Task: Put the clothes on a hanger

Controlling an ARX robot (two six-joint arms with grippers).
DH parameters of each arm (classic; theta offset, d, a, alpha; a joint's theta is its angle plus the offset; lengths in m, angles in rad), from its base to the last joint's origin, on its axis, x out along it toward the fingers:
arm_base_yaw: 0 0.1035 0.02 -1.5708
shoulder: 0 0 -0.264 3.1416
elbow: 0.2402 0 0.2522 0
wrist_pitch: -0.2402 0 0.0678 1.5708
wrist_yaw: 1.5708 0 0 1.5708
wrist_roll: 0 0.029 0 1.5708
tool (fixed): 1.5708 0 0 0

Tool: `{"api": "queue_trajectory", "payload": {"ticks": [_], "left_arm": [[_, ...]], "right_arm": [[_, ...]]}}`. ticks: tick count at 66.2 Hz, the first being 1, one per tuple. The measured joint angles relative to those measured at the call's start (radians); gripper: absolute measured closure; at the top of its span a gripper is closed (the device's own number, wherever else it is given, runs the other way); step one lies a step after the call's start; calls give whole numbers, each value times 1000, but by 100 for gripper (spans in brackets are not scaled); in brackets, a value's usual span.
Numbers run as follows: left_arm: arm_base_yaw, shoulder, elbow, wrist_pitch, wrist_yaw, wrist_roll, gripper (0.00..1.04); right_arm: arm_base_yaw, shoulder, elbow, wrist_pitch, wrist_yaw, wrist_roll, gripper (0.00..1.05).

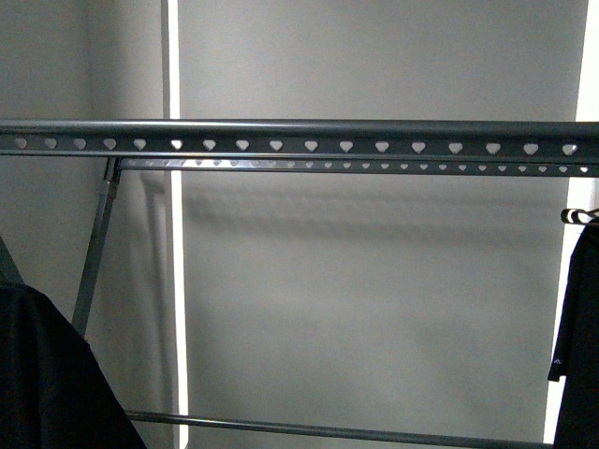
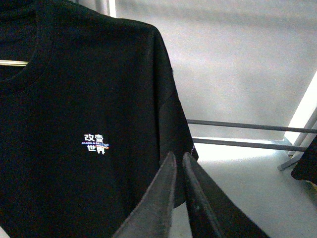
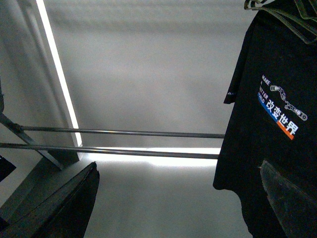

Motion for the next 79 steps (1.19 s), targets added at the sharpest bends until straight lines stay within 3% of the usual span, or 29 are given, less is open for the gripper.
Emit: {"api": "queue_trajectory", "payload": {"ticks": [21, 27, 32, 40, 45, 62, 79], "left_arm": [[0, 0, 0, 0, 0, 0, 33], [26, 70, 27, -47, 134, 45, 18], [15, 211, 60, 35, 103, 37, 6], [11, 432, 184, 186, -3, -58, 7], [19, 689, 370, 256, -117, -259, 7], [34, 1200, 710, 77, -292, -855, 7], [19, 1285, 806, 90, -331, -980, 7]], "right_arm": [[0, 0, 0, 0, 0, 0, 7], [0, 0, 0, 0, 1, 0, 7], [0, 0, 0, 0, -2, 0, 7], [0, 0, 0, 0, -2, 0, 7], [0, 0, 0, 0, -1, 0, 7], [0, 0, 0, 0, -1, 0, 7], [0, 0, 0, 0, -1, 0, 7]]}}
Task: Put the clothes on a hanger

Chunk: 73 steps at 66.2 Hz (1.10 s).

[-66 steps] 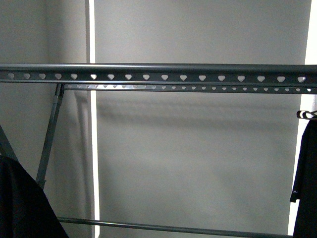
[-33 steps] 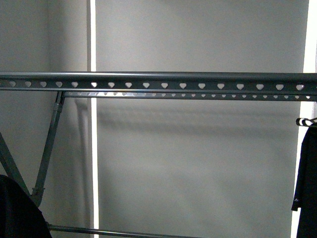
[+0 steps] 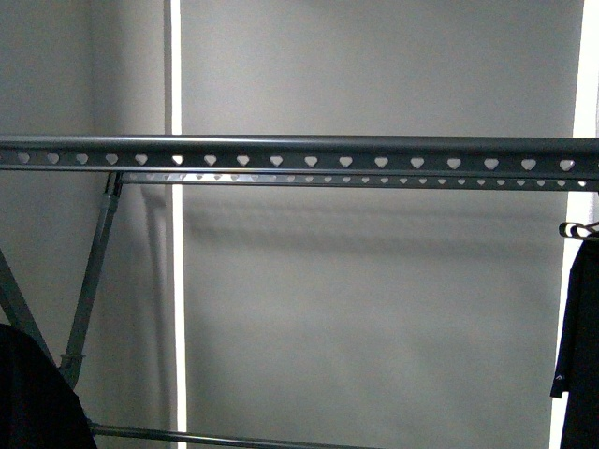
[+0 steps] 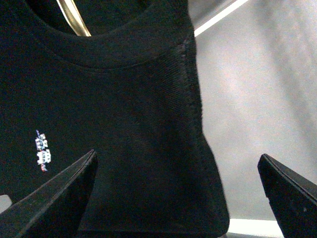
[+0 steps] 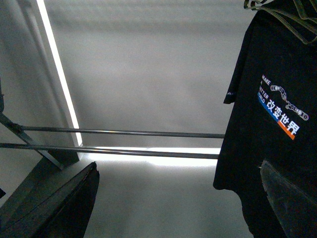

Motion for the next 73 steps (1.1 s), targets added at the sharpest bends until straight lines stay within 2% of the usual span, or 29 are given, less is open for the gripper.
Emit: {"api": "queue_trajectory", "payload": {"ticks": [22, 29, 46, 58, 61, 73], "left_arm": [[0, 140, 103, 14, -62, -23, 7], [15, 189, 156, 12, -68, -13, 29], [29, 211, 186, 13, -50, 29, 66], [22, 209, 177, 14, -27, 65, 97], [20, 206, 164, 17, -16, 66, 102], [10, 156, 85, 18, 47, 150, 101]], "right_arm": [[0, 0, 0, 0, 0, 0, 7], [0, 0, 0, 0, 0, 0, 7], [0, 0, 0, 0, 0, 0, 7], [0, 0, 0, 0, 0, 0, 7], [0, 0, 0, 0, 0, 0, 7], [0, 0, 0, 0, 0, 0, 7]]}}
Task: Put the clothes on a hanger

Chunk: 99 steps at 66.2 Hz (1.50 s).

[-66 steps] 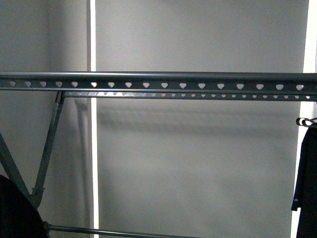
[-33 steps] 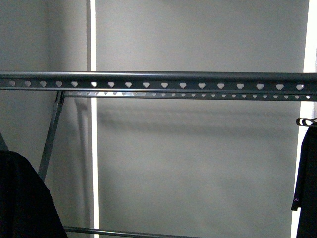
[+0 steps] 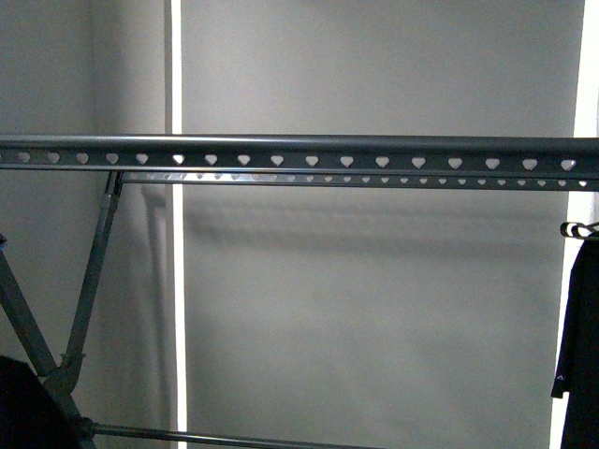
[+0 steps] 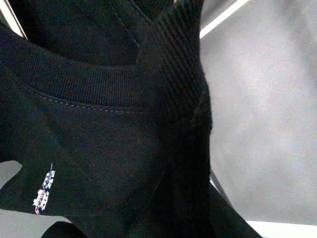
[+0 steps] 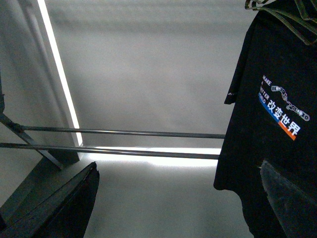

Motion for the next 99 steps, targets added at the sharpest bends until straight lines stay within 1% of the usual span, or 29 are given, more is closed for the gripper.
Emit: {"api": "queue_trajectory", "payload": {"ticks": [12, 13, 15, 16, 18, 19, 21, 25, 27, 32, 33, 41, 42, 44, 47, 48, 49, 54, 56, 57, 58, 63, 74, 81, 91, 99], "left_arm": [[-12, -95, -92, -41, 165, 182, 101], [-15, -106, -103, -44, 192, 210, 101], [-19, -117, -113, -51, 214, 232, 101], [-23, -127, -121, -63, 253, 262, 101], [-26, -137, -128, -74, 284, 293, 101], [-28, -148, -136, -81, 315, 335, 101], [-31, -158, -143, -86, 346, 361, 101], [-38, -181, -152, -108, 426, 481, 101], [-39, -187, -152, -117, 447, 507, 101], [-44, -199, -150, -144, 518, 637, 101], [-43, -199, -145, -155, 541, 687, 101], [-45, -198, -122, -201, 631, 875, 101], [-45, -198, -116, -212, 651, 927, 101], [-45, -196, -109, -226, 668, 959, 101], [-48, -195, -103, -241, 686, 1084, 101], [-50, -194, -103, -241, 687, 1096, 101], [-53, -193, -103, -241, 694, 1183, 101], [-67, -182, -101, -213, 707, 1448, 101], [-70, -178, -101, -199, 711, 1490, 101], [-72, -174, -98, -188, 712, 1558, 101], [-74, -171, -96, -186, 712, 1572, 101], [-83, -151, -68, -170, 731, 1748, 101], [-91, -98, -3, -76, 725, 1976, 101], [-95, -58, 34, -14, 738, 2120, 101], [-122, -2, 87, 20, 803, 2267, 101], [-153, 30, 114, 23, 868, 2311, 101]], "right_arm": [[0, 0, 0, 0, 0, 0, 7], [0, 0, 0, 0, 0, 0, 7], [0, 0, 0, 0, 0, 0, 7], [0, 0, 0, 0, 0, 0, 7], [0, 0, 0, 0, 0, 0, 7], [0, 0, 0, 0, 0, 0, 7], [0, 0, 0, 0, 0, 0, 7], [0, 0, 0, 0, 0, 0, 7], [0, 0, 0, 0, 0, 0, 7], [0, 0, 0, 0, 0, 0, 7], [0, 0, 0, 0, 0, 0, 7], [0, 0, 0, 0, 0, 0, 7], [0, 0, 0, 0, 0, 0, 7], [0, 0, 0, 0, 0, 0, 7], [0, 0, 0, 0, 0, 0, 7], [0, 0, 0, 0, 0, 0, 7], [0, 0, 0, 0, 0, 0, 7], [0, 0, 0, 0, 0, 0, 7], [0, 0, 0, 0, 0, 0, 7], [0, 0, 0, 0, 0, 0, 7], [0, 0, 0, 0, 0, 0, 7], [0, 0, 0, 0, 0, 0, 7], [0, 0, 0, 0, 0, 0, 7], [0, 0, 0, 0, 0, 0, 7], [0, 0, 0, 0, 0, 0, 7], [0, 0, 0, 0, 0, 0, 7]]}}
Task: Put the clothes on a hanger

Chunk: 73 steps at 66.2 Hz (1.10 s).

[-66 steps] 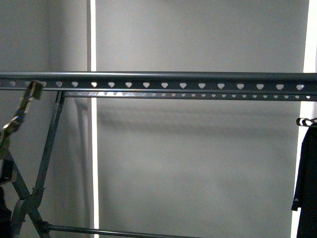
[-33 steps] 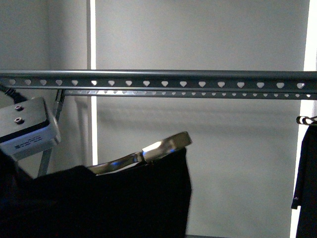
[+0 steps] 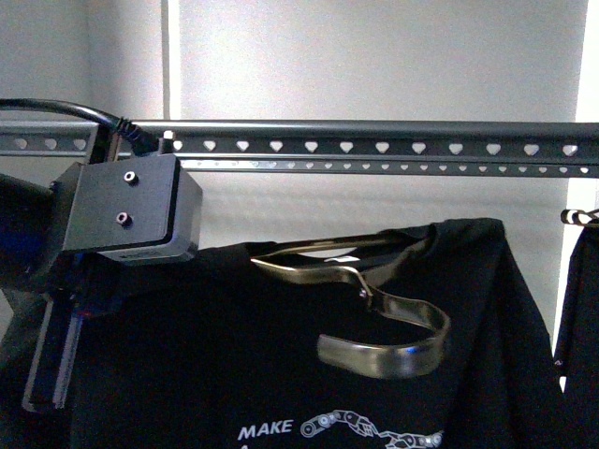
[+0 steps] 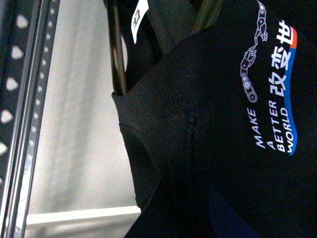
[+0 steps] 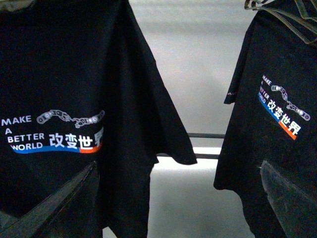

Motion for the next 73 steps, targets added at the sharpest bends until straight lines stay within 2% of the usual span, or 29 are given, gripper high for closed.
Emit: {"api": "queue_trajectory", "payload": {"ticks": [28, 73], "left_arm": [[-61, 105, 124, 71, 18, 65, 101], [-64, 108, 124, 110, 18, 89, 101]], "right_arm": [[0, 0, 0, 0, 0, 0, 7], [0, 0, 0, 0, 0, 0, 7]]}}
